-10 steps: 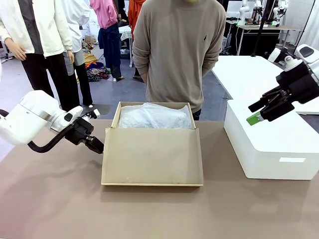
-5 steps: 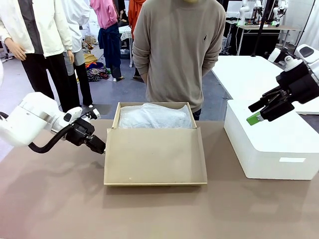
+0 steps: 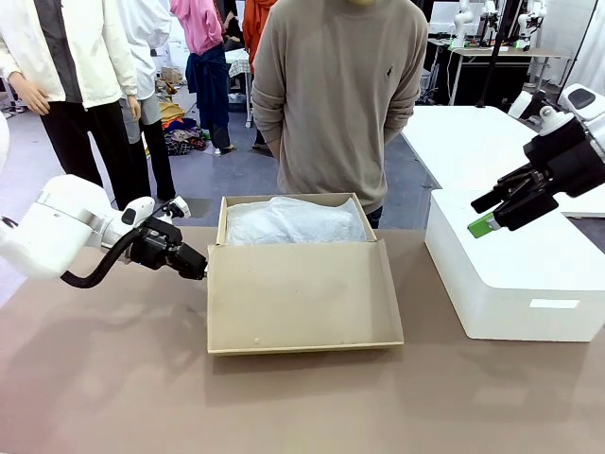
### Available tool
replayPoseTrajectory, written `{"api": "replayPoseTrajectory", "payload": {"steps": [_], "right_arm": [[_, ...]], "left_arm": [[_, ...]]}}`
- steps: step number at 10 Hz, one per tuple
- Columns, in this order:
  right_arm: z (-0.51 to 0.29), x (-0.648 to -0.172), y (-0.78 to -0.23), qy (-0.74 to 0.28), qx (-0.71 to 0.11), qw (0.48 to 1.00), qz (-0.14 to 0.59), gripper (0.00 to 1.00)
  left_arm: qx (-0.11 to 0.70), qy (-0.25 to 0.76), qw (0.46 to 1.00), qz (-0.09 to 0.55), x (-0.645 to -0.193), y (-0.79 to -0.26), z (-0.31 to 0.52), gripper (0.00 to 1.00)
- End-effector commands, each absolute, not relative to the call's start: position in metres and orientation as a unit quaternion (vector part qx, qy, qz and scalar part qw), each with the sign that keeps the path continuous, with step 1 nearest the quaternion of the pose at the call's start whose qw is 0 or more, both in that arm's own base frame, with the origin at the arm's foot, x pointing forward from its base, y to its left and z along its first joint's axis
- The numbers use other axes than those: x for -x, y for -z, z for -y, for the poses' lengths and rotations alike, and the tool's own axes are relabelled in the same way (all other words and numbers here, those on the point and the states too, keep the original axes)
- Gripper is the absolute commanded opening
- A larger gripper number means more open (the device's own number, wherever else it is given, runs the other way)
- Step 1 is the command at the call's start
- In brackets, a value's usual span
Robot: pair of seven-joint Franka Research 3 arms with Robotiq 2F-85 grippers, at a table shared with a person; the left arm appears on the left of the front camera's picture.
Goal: Pack the shoes into the box.
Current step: Close the Shoes Box.
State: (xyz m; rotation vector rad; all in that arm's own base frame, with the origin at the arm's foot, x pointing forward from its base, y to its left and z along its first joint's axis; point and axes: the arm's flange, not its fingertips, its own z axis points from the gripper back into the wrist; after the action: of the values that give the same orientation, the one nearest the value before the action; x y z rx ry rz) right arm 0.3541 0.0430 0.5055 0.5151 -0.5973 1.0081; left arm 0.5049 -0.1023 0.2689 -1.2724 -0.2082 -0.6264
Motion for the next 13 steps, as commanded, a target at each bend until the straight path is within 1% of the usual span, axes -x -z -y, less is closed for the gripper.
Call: {"api": "replayPoseTrajectory", "payload": {"steps": [1, 5, 7, 8, 9, 12, 13], "right_arm": [[-0.043, -0.357, -0.505, -0.477, -0.249, 0.791, 0.291, 1.0], [-0.043, -0.357, -0.505, -0.477, -0.249, 0.791, 0.291, 1.0], [-0.043, -0.357, -0.505, -0.477, -0.249, 0.791, 0.291, 1.0], [-0.043, -0.357, -0.505, -0.477, -0.249, 0.791, 0.291, 1.0], [-0.043, -0.357, -0.505, -0.477, -0.249, 0.791, 0.291, 1.0], [-0.043, -0.357, -0.505, -0.477, -0.249, 0.791, 0.291, 1.0], [-0.043, -0.357, -0.505, -0.477, -0.249, 0.791, 0.291, 1.0]], "left_arm": [[0.615, 0.271, 0.733, 0.108, -0.507, -0.273, 0.106, 0.0], [0.655, 0.25, 0.707, 0.094, -0.512, -0.276, 0.109, 0.0], [0.641, 0.25, 0.721, 0.085, -0.512, -0.274, 0.106, 0.0], [0.585, 0.268, 0.762, 0.065, -0.507, -0.274, 0.105, 0.0], [0.538, 0.283, 0.791, 0.063, -0.502, -0.279, 0.1, 0.0], [0.449, 0.328, 0.827, 0.081, -0.479, -0.308, 0.097, 0.0], [0.44, 0.337, 0.829, 0.083, -0.471, -0.313, 0.097, 0.0]]}}
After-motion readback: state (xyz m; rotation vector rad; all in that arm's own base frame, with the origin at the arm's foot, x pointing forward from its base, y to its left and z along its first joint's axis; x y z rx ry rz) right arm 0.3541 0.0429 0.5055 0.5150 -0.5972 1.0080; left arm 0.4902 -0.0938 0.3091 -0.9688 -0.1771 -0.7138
